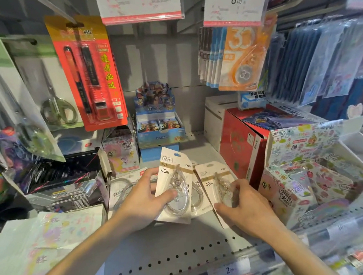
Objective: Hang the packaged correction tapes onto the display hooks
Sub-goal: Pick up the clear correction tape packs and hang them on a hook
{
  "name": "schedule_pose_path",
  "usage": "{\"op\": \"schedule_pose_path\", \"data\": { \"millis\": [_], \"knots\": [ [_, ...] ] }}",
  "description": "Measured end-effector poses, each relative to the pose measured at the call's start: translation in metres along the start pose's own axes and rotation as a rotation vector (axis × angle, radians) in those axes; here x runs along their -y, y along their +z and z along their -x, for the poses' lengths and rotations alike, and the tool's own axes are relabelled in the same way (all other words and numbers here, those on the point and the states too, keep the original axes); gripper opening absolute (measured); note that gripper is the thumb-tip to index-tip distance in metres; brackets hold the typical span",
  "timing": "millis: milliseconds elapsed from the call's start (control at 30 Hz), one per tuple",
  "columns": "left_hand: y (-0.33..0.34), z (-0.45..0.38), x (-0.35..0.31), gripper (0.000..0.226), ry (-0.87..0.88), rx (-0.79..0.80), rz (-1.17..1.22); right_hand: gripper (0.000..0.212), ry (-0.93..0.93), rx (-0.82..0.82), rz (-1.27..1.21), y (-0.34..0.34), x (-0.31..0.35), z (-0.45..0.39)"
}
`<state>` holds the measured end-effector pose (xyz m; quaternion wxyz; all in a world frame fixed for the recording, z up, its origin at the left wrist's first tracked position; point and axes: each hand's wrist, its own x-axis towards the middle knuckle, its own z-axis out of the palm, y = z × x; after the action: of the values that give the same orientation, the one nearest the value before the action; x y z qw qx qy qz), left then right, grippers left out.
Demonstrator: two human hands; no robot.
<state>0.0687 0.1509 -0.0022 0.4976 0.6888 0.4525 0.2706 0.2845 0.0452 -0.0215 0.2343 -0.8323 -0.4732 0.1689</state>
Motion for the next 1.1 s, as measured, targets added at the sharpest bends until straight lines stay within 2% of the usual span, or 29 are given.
{"op": "schedule_pose_path", "data": {
  "millis": [167,267,333,433,567,700,900,1000,1100],
  "knots": [
    [-0.002,-0.003,0.002,0.048,-0.027,-0.013,0.116,0.067,-0.055,-0.067,-0.278,-0.005,-0.002,0.0],
    [-0.006,-0.002,0.0,0.048,-0.011,-0.002,0.154,0.071,-0.13,0.027,-0.465,-0.012,0.003,-0.001],
    [-0.01,0.001,-0.003,0.048,-0.001,-0.002,0.203,0.073,-0.167,0.062,-0.49,-0.011,0.01,-0.004],
    [-0.019,0.009,-0.007,0.049,0.023,-0.002,0.282,0.067,-0.216,0.029,-0.518,-0.01,0.025,-0.006],
    [-0.04,0.02,-0.009,0.055,0.087,-0.053,0.294,0.068,-0.299,0.048,-0.549,-0.009,0.047,-0.008],
    [-0.059,0.035,-0.013,0.056,0.153,-0.105,0.283,0.089,-0.33,0.097,-0.641,-0.012,0.07,-0.007],
    [-0.083,0.052,-0.031,0.062,0.257,-0.138,0.3,0.068,-0.385,0.127,-0.729,-0.036,0.1,-0.003],
    [-0.087,0.053,-0.047,0.07,0.311,-0.14,0.278,0.066,-0.439,0.145,-0.748,-0.059,0.105,0.001],
    [-0.078,0.054,-0.067,0.061,0.365,-0.133,0.246,0.066,-0.463,0.131,-0.755,-0.087,0.099,0.005]
  ]
}}
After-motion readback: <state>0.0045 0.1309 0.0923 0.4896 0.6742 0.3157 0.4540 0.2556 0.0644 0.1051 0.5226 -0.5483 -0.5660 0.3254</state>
